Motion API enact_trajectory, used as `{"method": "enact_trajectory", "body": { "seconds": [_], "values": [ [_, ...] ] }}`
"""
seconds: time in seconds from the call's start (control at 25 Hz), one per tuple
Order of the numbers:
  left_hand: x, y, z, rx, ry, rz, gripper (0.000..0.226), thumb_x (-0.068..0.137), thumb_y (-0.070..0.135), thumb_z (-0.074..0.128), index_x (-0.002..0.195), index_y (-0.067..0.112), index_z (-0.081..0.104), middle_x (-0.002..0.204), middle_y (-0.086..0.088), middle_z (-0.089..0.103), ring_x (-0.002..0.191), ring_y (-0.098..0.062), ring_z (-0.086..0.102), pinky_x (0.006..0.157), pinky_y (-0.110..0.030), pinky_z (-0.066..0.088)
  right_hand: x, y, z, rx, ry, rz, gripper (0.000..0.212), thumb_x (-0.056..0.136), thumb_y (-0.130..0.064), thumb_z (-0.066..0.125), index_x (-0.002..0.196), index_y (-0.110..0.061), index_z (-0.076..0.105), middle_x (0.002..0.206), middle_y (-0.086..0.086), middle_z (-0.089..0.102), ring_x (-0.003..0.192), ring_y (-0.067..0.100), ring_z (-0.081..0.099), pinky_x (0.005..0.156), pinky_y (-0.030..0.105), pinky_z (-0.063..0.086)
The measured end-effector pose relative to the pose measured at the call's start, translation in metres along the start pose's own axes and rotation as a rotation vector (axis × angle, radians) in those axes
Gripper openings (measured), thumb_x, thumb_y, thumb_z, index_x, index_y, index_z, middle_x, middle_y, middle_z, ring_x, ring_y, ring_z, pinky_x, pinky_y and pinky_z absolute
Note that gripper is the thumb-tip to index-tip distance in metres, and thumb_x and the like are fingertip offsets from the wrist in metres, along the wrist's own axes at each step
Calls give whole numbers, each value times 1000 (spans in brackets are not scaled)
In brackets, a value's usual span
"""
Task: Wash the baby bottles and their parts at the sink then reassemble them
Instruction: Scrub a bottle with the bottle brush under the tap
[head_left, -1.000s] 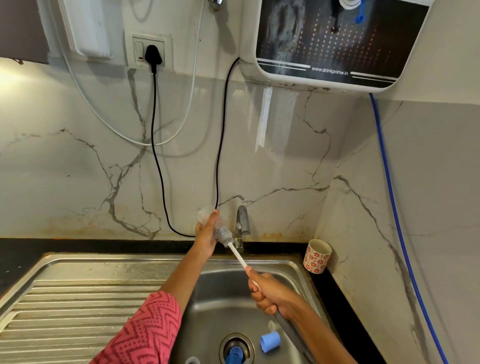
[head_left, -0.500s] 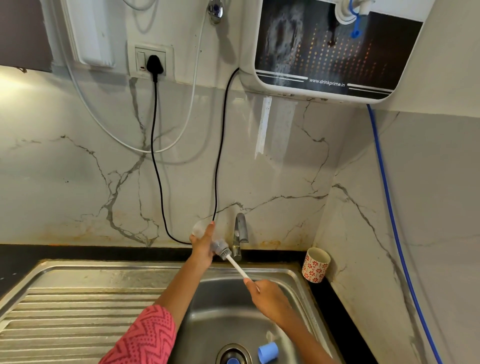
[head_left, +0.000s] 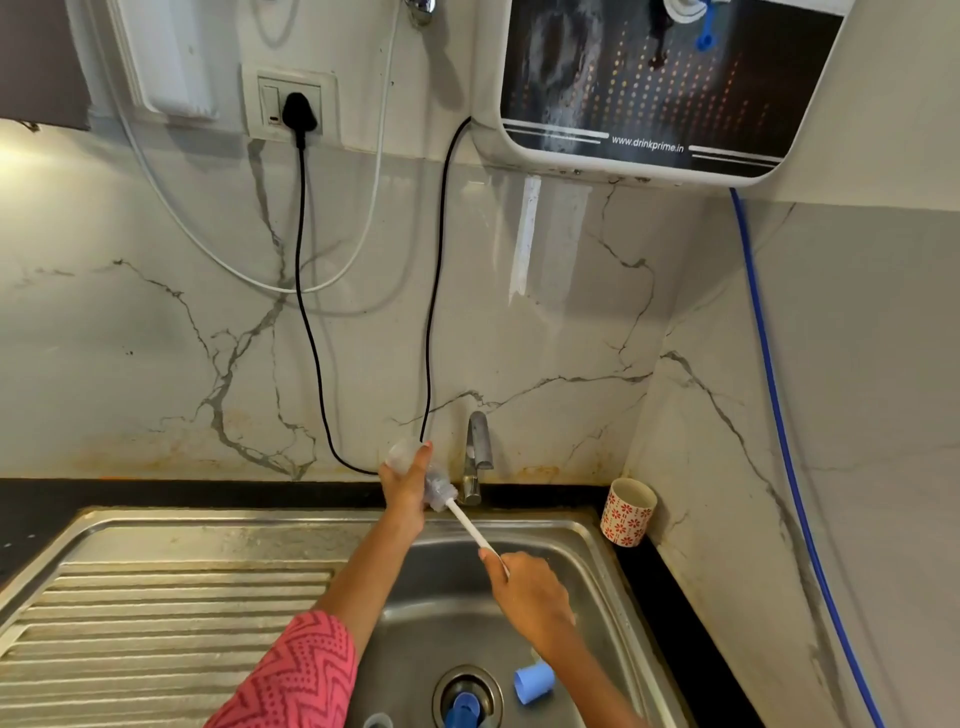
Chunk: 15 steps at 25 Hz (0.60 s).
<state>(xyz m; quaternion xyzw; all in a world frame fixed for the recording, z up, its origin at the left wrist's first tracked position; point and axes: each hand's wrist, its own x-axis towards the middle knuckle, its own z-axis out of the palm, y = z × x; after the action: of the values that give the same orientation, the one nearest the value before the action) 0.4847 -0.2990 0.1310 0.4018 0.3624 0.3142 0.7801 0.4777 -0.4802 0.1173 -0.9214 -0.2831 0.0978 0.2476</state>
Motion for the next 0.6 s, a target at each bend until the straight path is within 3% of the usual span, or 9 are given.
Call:
{"method": "enact_trajectory", "body": {
  "seconds": [0.12, 0.24, 0.4, 0.52, 0.6],
  "values": [
    [-2, -6, -3, -2, 85, 21, 69, 83, 28, 68, 139, 14, 32, 126, -12, 47, 99, -22, 49, 81, -35, 45, -9, 6, 5, -16, 3, -3, 46, 98, -54, 30, 66, -24, 43, 72, -4, 52, 68, 14, 51, 60, 27, 41],
    [-1, -14, -12, -6, 131, -14, 73, 81, 31, 70, 140, 14, 29, 128, -13, 48, 105, -27, 53, 87, -41, 49, -20, 12, 11, -123, 8, -22, 45, 98, -54, 26, 81, -20, 49, 81, -1, 56, 75, 17, 54, 73, 34, 48],
    [3, -12, -26, 17, 146, -116, 76, 80, 40, 69, 140, 14, 29, 126, -17, 50, 107, -32, 57, 92, -47, 50, -27, 19, 22, -255, 46, -43, 55, 98, -55, 22, 98, -16, 61, 88, 3, 65, 81, 21, 63, 73, 33, 51],
    [-7, -12, -33, 150, 24, -183, 64, 82, 45, 66, 131, 15, 36, 119, -17, 53, 103, -31, 59, 92, -48, 50, -31, 25, 25, -331, 77, -47, 56, 99, -54, 20, 104, -15, 60, 80, 0, 55, 72, 19, 56, 67, 28, 46],
    [-21, -31, -32, 356, -123, -184, 59, 81, 41, 68, 126, 14, 42, 120, -17, 54, 105, -32, 57, 90, -49, 50, -31, 26, 30, -315, 29, -16, 57, 99, -53, 19, 104, -14, 61, 84, 3, 59, 80, 20, 61, 69, 29, 47]
  ]
}}
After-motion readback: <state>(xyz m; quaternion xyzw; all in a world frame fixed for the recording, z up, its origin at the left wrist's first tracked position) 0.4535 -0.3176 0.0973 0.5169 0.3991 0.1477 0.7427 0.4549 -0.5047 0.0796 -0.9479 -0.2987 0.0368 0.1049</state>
